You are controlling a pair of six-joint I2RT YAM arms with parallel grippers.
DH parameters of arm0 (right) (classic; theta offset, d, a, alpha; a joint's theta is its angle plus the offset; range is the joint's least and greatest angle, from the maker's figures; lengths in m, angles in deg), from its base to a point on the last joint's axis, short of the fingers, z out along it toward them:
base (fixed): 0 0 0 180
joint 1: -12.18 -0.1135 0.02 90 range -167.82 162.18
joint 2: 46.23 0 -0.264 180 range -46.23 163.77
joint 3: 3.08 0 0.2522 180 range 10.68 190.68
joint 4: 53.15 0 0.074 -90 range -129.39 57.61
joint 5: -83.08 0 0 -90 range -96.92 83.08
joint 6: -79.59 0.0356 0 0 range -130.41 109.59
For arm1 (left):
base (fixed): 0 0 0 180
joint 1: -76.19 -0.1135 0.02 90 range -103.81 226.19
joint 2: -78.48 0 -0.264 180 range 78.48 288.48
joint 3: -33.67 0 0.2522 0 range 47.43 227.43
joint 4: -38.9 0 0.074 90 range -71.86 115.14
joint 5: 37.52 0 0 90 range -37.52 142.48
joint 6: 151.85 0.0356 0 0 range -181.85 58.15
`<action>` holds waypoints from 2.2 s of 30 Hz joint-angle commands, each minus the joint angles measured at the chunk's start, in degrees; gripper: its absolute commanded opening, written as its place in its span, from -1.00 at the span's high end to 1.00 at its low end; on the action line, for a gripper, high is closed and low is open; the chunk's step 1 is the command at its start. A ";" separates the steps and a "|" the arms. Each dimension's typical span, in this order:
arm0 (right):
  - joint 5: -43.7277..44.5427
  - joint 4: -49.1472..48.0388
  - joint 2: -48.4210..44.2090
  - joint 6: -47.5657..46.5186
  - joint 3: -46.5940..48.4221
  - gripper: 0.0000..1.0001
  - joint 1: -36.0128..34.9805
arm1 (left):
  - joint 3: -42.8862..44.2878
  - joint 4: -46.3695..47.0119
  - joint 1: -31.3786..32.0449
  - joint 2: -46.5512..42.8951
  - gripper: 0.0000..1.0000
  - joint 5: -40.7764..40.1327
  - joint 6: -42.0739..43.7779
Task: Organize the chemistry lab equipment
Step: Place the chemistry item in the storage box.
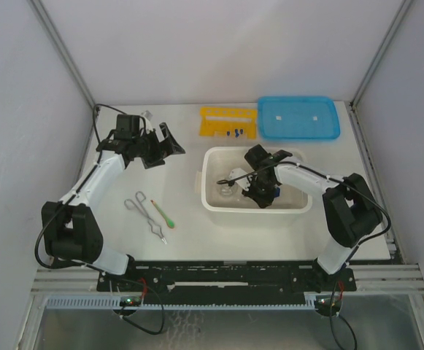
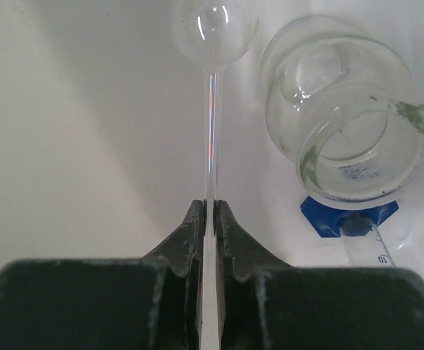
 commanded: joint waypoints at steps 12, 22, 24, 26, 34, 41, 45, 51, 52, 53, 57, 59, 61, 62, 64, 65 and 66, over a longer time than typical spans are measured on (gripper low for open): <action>1.51 -2.23 1.54 1.90 2.01 0.92 -0.74 | -0.83 0.75 0.04 -1.37 -0.99 1.67 1.66; 2.26 -2.67 2.25 2.45 2.06 0.89 -0.78 | -0.96 0.48 0.05 0.68 -0.99 5.12 1.86; 2.53 -2.87 2.55 2.63 2.05 0.87 -0.83 | -1.00 0.55 0.06 0.66 -0.99 5.05 1.97; 2.29 -2.83 2.70 2.78 2.00 0.84 -0.79 | -1.08 0.54 0.06 0.57 -0.99 5.33 2.00; 2.37 -2.40 0.17 3.48 2.01 0.54 -0.79 | -1.09 0.52 0.07 0.56 -1.00 5.58 1.74; 4.27 -2.12 -4.06 4.24 2.06 0.50 -0.78 | -1.31 -1.01 0.05 0.50 -0.93 4.98 2.79; 5.54 -0.85 -7.90 5.53 3.24 0.49 -0.54 | -1.74 -2.84 0.08 0.18 -0.80 3.91 3.67; 10.06 0.65 -14.90 10.06 9.83 0.48 -0.24 | -3.05 -6.09 0.09 -1.79 -0.58 0.24 4.99; 10.97 -0.58 -16.39 10.97 10.44 0.48 -0.23 | -3.25 -6.71 0.11 -2.38 -0.58 -0.70 5.25; 12.27 -2.55 -18.11 11.96 10.69 0.47 -0.17 | -3.47 -7.42 0.04 -3.17 -0.59 -1.75 5.39; 16.18 -10.74 -25.06 17.27 11.04 0.43 -0.23 | -5.74 -9.93 0.04 -7.53 -0.62 -7.19 5.45; 16.75 -14.36 -27.74 19.15 10.58 0.43 -0.89 | -8.88 -10.70 -0.45 -9.81 -0.61 -8.84 4.37; 18.13 -18.08 -29.97 19.57 9.13 0.43 -2.75 | -12.81 -10.61 -1.54 -12.54 -0.53 -9.77 1.72; 18.78 -19.44 -30.62 19.20 8.28 0.42 -3.78 | -15.00 -10.46 -2.27 -14.05 -0.47 -10.18 0.61; 20.29 -21.05 -31.08 18.90 7.25 0.42 -5.26 | -18.96 -10.43 -4.21 -17.33 -0.25 -11.20 -2.10; 20.59 -21.19 -30.95 19.20 7.06 0.42 -5.56 | -21.02 -10.27 -5.42 -19.20 -0.12 -11.68 -3.38; 20.89 -21.04 -30.70 19.32 6.87 0.42 -5.73 | -22.72 -9.97 -6.58 -21.28 -0.07 -12.08 -4.72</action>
